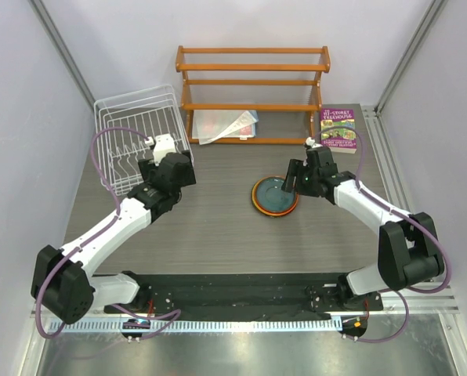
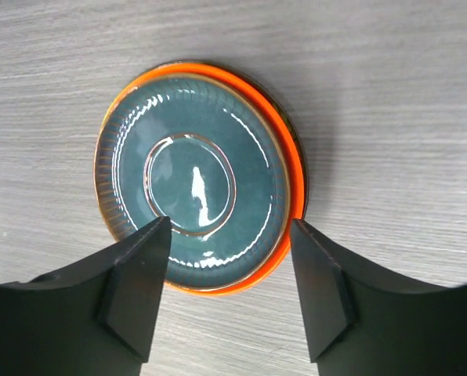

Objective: Unload the plates from the dish rack

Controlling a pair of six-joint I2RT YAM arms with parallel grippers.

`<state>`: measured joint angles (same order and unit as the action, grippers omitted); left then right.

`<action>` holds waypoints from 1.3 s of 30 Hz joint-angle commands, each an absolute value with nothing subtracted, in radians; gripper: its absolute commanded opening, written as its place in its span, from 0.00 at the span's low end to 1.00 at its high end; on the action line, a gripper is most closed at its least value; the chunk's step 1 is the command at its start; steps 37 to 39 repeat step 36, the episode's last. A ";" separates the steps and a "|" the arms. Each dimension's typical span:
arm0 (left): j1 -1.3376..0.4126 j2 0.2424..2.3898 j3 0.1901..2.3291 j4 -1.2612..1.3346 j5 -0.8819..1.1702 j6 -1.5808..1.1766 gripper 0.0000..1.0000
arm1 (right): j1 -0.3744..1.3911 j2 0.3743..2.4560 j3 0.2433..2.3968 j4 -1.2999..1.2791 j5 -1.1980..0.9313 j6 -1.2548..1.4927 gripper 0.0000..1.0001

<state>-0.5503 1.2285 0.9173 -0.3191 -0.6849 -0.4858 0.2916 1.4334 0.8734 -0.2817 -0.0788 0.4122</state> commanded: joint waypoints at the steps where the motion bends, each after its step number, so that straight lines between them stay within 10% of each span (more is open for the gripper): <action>1: -0.548 1.244 0.937 -0.310 -0.738 -0.497 1.00 | 0.319 1.411 0.937 -0.345 0.075 0.374 0.71; 25: -0.548 0.845 0.761 -0.183 -0.627 -0.404 0.99 | 0.477 1.103 0.430 0.324 0.848 0.198 0.83; 39: -0.548 0.765 0.683 -0.124 -0.698 -0.354 0.99 | 0.477 1.085 0.396 0.374 0.899 0.190 0.85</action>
